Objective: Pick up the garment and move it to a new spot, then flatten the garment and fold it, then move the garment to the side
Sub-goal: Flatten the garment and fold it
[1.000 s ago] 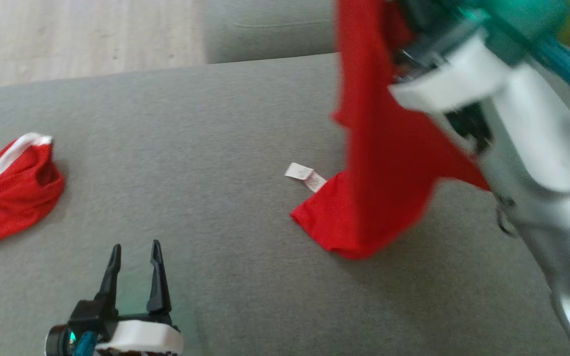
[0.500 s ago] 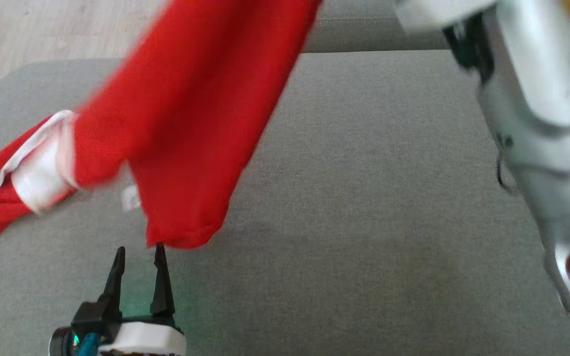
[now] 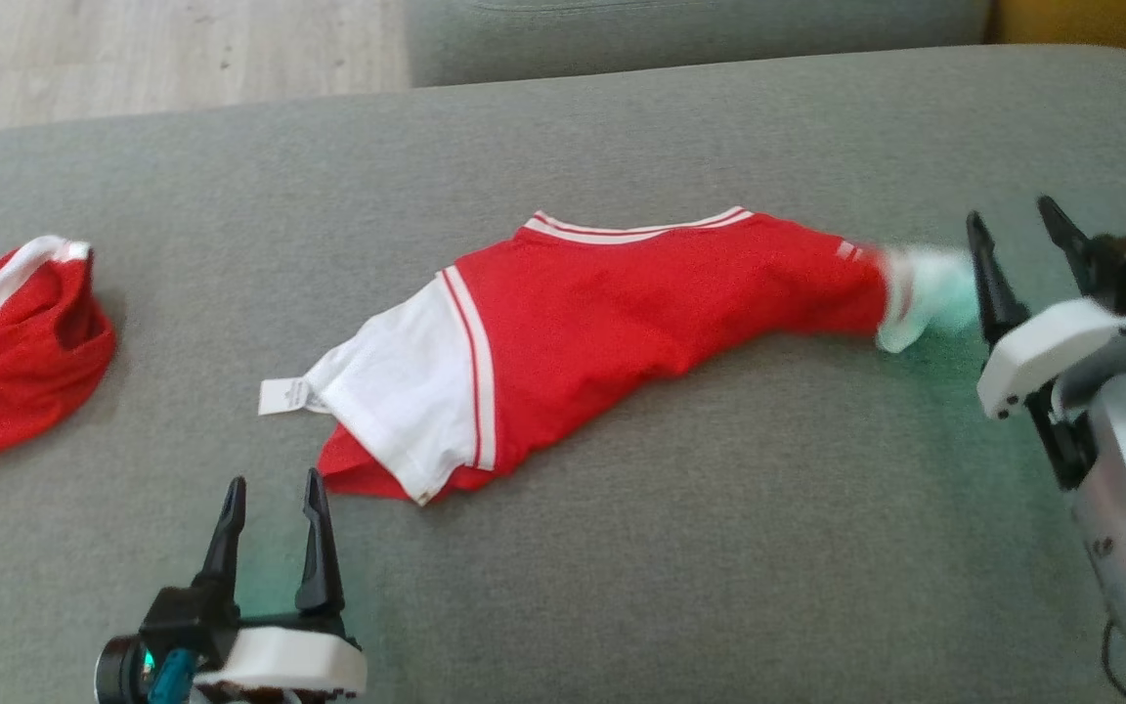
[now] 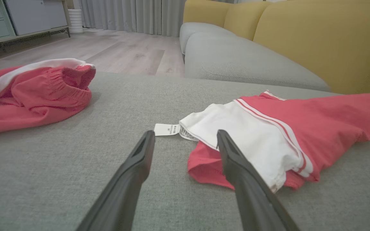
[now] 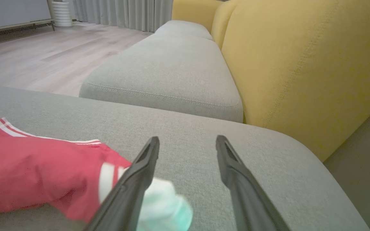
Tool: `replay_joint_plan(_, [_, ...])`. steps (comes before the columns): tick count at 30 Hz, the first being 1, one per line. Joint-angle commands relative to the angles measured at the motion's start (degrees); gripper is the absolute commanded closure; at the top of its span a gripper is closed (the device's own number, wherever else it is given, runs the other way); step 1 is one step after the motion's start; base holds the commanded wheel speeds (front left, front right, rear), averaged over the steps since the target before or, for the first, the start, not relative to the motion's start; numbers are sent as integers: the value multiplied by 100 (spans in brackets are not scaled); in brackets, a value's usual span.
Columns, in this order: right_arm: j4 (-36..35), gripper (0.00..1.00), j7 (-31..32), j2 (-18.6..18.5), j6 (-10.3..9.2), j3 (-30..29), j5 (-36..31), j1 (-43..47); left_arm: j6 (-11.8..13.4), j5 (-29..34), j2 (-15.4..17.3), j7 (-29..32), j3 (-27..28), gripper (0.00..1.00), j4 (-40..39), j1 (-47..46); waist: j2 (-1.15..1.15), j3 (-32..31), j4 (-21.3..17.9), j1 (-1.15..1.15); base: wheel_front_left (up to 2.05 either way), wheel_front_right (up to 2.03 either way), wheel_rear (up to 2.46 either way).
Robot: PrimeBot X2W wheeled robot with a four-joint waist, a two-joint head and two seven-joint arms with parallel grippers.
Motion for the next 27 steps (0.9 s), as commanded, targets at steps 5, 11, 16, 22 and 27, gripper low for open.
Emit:
replay_joint_plan(5, [-670,0,-78,230,-4,-295,-172,355,-6,56,11,-30,187,0,-143,-225,0,-34,-183,0,0,0,0])
replay_joint_plan(11, [-1161,0,-80,624,-4,-280,-245,863,-29,39,11,-30,129,0,-124,-246,0,-49,-159,0,0,0,0])
replay_joint_plan(16, [-1336,0,-80,880,-4,-22,-209,1088,-27,14,11,-30,84,0,-120,-241,0,-17,-44,0,0,0,0])
replay_joint_plan(22, [-1680,0,-80,1124,-4,68,-172,1365,-26,9,11,-30,72,0,-117,-242,0,-4,18,0,0,0,0])
replay_joint_plan(27, [-1824,0,-80,1289,-4,229,-149,1646,-13,-8,11,-30,25,0,-110,-253,0,-13,19,0,0,0,0])
